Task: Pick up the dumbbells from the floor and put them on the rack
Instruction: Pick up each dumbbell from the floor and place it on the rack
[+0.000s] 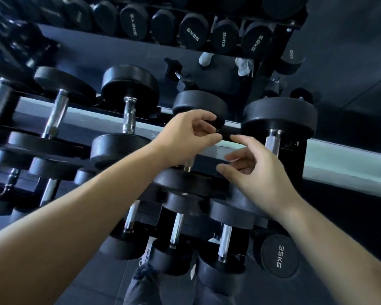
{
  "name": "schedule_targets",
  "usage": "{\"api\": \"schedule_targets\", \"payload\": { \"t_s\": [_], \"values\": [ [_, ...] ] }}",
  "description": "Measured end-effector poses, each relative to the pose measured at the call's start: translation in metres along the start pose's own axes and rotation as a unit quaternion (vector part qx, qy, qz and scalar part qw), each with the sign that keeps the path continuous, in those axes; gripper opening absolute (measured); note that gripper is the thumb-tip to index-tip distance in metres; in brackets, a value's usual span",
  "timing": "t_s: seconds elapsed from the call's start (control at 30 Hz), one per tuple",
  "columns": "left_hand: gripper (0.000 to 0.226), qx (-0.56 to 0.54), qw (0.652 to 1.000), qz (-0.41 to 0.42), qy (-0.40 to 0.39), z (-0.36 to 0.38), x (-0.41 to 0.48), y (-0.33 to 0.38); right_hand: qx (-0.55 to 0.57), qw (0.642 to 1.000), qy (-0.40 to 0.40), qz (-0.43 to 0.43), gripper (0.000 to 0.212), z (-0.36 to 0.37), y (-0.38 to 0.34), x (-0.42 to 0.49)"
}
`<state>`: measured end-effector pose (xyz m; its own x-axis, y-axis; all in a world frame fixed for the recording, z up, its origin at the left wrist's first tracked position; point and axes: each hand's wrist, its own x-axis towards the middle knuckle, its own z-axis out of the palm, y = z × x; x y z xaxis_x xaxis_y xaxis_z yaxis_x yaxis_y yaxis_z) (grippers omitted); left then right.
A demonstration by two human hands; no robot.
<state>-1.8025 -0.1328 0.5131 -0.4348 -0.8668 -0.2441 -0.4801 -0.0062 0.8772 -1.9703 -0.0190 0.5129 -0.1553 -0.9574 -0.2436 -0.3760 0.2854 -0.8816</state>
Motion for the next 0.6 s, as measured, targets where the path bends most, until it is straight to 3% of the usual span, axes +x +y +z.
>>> {"api": "schedule_targets", "payload": {
  "t_s": [0.3,0.43,0.6],
  "values": [
    [0.044,-0.001,0.995,-0.005,0.098,-0.153,-0.018,-0.071,0.026,0.998,-0.034,-0.037,0.065,0.128,-0.072,0.052],
    [0.038,0.032,0.996,-0.026,0.073,-0.197,-0.003,-0.113,-0.003,1.000,0.015,-0.016,0.064,0.176,-0.096,0.083],
    [0.056,0.029,0.998,-0.057,0.010,-0.212,0.022,-0.156,-0.052,0.997,0.038,0.034,0.068,0.201,-0.107,0.117]
  ]
}}
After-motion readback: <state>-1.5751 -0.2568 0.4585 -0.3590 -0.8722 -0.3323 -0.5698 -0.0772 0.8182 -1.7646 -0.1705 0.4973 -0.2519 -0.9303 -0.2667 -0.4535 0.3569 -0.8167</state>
